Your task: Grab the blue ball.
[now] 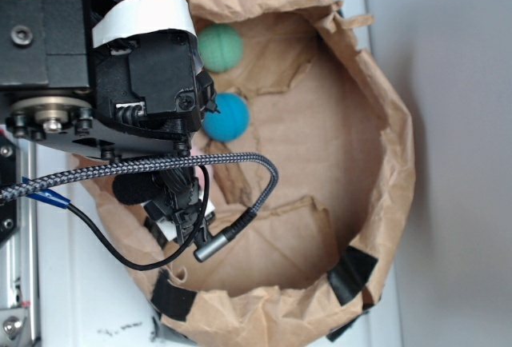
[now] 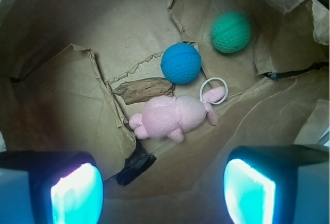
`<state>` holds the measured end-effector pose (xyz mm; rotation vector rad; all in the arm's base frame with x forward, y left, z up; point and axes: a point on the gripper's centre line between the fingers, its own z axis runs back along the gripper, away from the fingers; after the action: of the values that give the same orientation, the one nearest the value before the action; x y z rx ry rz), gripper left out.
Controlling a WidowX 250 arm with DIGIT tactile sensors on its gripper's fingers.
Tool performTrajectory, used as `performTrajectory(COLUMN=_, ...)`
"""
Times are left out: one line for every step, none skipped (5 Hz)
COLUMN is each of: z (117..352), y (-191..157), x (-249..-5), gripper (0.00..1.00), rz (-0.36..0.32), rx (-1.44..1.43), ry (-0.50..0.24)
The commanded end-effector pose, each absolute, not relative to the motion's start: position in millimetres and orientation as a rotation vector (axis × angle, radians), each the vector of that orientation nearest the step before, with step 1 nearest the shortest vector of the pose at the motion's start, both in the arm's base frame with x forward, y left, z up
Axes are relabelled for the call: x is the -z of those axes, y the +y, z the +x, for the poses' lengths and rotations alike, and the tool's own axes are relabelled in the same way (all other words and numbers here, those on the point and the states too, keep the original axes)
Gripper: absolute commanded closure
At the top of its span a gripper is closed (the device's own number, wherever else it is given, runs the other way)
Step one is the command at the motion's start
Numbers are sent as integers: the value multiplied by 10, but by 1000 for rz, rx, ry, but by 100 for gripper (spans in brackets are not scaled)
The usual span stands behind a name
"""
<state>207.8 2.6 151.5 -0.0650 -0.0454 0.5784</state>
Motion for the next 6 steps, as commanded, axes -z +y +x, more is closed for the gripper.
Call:
performTrajectory(z=2772, y=-84, x=-1437, gripper=0, rz=-35, rx=-642, ry=-95)
performTrajectory(z=2896, y=-45, x=-1339, gripper=0, rz=-13, rx=-678, ry=-100)
performTrajectory(z=2907, y=146, x=-1184, gripper=0, rz=-4, rx=-664, ry=-75)
performTrajectory(z=2891, y=326, x=-1090, gripper=0, rz=-18, rx=-661, ry=-75)
performTrajectory(z=2898, y=426, x=-861, gripper=0, rz=3, rx=-646, ry=-77)
performTrajectory(z=2843, y=452, x=-699, gripper=0, rz=30, rx=-619, ry=-83)
